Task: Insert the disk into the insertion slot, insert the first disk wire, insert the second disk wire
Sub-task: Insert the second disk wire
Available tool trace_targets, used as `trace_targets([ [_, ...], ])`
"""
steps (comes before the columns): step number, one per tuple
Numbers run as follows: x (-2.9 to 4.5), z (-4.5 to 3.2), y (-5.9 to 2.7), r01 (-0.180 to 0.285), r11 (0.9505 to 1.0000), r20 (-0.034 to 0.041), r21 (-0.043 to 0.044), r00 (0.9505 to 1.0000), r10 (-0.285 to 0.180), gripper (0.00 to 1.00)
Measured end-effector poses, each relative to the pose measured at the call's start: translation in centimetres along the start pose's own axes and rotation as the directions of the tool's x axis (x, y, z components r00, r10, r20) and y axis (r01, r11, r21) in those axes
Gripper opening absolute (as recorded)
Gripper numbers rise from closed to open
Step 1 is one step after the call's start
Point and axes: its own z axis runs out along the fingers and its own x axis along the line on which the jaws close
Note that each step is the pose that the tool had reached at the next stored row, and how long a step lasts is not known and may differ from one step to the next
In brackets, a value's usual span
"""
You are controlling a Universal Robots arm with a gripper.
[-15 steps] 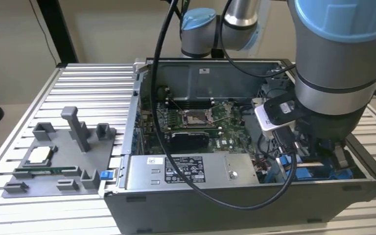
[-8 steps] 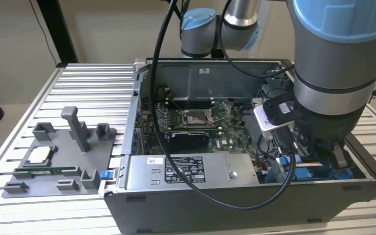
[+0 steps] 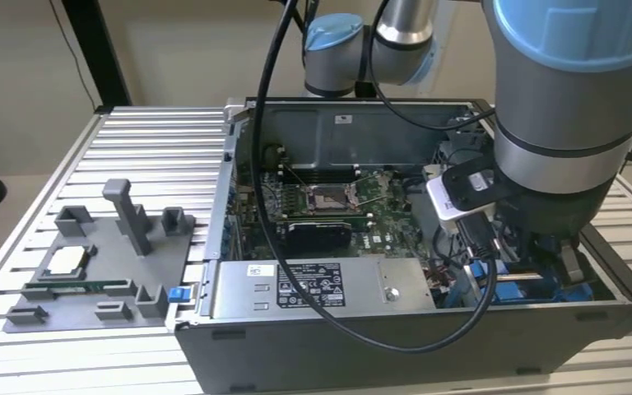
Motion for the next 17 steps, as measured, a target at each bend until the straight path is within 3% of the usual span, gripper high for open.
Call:
trace_targets([
  [17,-0.2,-0.07,-0.04,-0.002,1.0,-0.0008,0.0025,1.0,0.002,0.0],
])
